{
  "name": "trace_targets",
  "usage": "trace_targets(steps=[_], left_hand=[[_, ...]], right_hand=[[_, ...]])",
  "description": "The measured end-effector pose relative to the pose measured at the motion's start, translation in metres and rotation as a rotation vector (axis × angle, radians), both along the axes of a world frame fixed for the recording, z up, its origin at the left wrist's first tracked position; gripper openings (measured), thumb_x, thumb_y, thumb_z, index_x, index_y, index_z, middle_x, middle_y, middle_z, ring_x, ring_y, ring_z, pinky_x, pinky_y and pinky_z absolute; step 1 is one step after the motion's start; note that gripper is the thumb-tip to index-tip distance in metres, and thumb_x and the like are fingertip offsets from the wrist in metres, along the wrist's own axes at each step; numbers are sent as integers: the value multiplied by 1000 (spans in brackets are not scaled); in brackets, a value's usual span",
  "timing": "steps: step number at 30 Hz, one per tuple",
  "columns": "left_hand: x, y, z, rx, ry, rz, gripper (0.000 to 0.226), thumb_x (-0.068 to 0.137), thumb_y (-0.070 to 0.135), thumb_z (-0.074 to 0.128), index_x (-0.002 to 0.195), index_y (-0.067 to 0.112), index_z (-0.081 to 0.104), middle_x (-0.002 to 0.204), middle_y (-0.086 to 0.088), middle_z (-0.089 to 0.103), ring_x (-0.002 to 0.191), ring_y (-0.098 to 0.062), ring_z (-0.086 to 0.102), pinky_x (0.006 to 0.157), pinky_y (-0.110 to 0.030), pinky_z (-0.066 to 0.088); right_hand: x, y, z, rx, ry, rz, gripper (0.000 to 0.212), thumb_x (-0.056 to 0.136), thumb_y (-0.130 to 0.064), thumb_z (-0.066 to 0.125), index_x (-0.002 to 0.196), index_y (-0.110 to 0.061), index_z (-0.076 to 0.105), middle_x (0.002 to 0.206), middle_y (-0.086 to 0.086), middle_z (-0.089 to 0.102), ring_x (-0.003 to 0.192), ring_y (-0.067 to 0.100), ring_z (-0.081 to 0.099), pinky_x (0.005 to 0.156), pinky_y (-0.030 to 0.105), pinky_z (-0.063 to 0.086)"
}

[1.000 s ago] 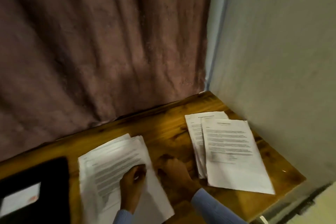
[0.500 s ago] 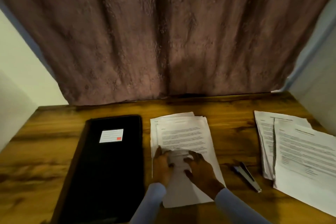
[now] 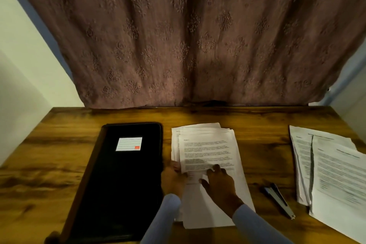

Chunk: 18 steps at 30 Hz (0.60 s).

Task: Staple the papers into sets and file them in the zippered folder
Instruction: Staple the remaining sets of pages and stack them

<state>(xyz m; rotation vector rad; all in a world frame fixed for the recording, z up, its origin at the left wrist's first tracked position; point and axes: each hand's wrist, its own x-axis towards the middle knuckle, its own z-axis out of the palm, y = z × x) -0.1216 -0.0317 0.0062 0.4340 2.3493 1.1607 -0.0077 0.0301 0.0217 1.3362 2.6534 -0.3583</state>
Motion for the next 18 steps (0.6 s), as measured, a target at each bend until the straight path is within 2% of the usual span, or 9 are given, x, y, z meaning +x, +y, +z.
trace_targets(steps=[3, 5, 7, 8, 10, 12, 14, 15, 18], left_hand=[[-2, 1, 2, 13, -80, 40, 35, 87, 28, 63, 119, 15, 57, 109, -6, 62, 98, -20, 58, 80, -24, 39], [-5, 3, 0, 25, -111, 43, 35, 86, 26, 64, 118, 12, 58, 107, -7, 63, 94, -20, 58, 80, -26, 43], [-7, 4, -1, -22, -100, -3, 40, 87, 28, 64, 121, 9, 58, 111, -10, 64, 101, -27, 61, 85, -29, 47], [-7, 4, -3, -28, -122, -26, 45, 87, 32, 63, 125, 9, 55, 118, -11, 61, 108, -29, 59, 91, -31, 45], [-5, 4, -4, -18, -161, -76, 62, 85, 43, 61, 136, 11, 44, 133, -10, 52, 122, -29, 50, 104, -34, 38], [0, 5, 1, 43, -188, -45, 59, 88, 41, 57, 139, 15, 40, 134, -2, 48, 123, -22, 47, 106, -35, 35], [6, 5, 7, 129, -180, 22, 43, 94, 26, 54, 135, 24, 41, 123, 7, 50, 111, -13, 48, 102, -35, 39], [8, 5, 6, 159, -162, 48, 43, 95, 24, 52, 136, 27, 40, 122, 9, 51, 108, -11, 48, 101, -36, 41], [13, 4, 7, 139, -136, 68, 47, 96, 31, 48, 141, 32, 33, 131, 4, 51, 117, -19, 52, 101, -43, 45]], right_hand=[[-9, -3, 3, 10, 4, -51, 47, 94, -46, 41, 128, -14, 45, 133, 10, 42, 115, 24, 50, 85, 30, 50], [-16, -5, 1, 23, 63, -87, 45, 90, -45, 51, 122, -13, 52, 129, 13, 46, 115, 28, 51, 80, 34, 52], [-21, -7, -4, 34, 210, -60, 43, 83, -44, 62, 111, -11, 61, 117, 13, 55, 105, 31, 58, 70, 36, 56], [-24, -6, -5, 5, 283, -76, 43, 85, -46, 57, 111, -12, 62, 114, 11, 57, 103, 29, 59, 70, 35, 56], [-30, -3, -3, -73, 345, -133, 54, 89, -58, 36, 111, -14, 60, 112, 6, 59, 102, 23, 58, 75, 31, 54], [-33, 3, -3, -82, 373, -175, 57, 88, -61, 32, 109, -16, 60, 111, 4, 60, 101, 20, 58, 76, 30, 54], [-37, 5, -2, -78, 353, -185, 55, 87, -59, 43, 115, -14, 56, 114, 5, 58, 104, 21, 56, 78, 31, 55], [-39, 6, -3, -73, 323, -176, 60, 85, -61, 45, 121, -13, 53, 117, 6, 55, 107, 23, 54, 79, 30, 54], [-45, 6, 0, -45, 128, -134, 72, 82, -65, 46, 131, -12, 40, 130, 10, 43, 116, 28, 44, 84, 31, 49]])
